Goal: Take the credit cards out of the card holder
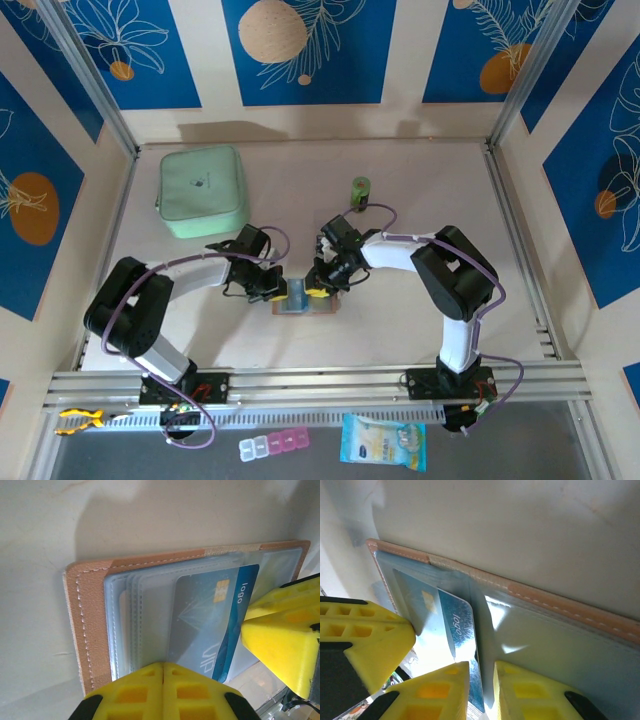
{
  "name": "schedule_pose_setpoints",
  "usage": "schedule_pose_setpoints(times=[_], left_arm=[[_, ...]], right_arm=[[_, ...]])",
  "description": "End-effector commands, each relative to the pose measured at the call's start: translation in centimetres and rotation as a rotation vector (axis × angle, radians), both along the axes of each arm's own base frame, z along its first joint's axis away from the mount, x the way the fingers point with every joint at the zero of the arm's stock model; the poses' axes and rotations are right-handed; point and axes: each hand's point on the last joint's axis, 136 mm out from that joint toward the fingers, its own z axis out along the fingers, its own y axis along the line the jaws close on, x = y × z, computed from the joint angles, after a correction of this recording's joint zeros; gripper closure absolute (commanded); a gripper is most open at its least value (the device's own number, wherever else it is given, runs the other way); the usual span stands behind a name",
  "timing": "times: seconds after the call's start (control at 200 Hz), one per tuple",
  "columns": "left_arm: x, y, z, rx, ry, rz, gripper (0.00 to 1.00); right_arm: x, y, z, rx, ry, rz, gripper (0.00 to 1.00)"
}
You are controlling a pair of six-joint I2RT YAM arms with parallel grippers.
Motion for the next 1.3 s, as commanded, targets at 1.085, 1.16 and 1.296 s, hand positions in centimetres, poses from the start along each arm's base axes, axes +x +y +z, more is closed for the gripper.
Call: schedule_pose_setpoints(times=[1.085,1.16,1.296], left_arm=[[-1.4,1.1,-1.7,0.059,0.041,-0.006,0.96],[-1.4,1.2,-1.7,0.062,0.041,-0.003,0.96],[-1.5,1.2,-1.7,0.065,0.042,-0.003,0.96]], right_arm=[[-0.2,-0.4,1.7,0.139,-0.001,-0.041,1.00],[-0.1,-1.1,1.7,0.125,-0.008,-0.049,1.00],[-0.1,-2.2,2.1,0.105,-0.018,-0.042,1.00]])
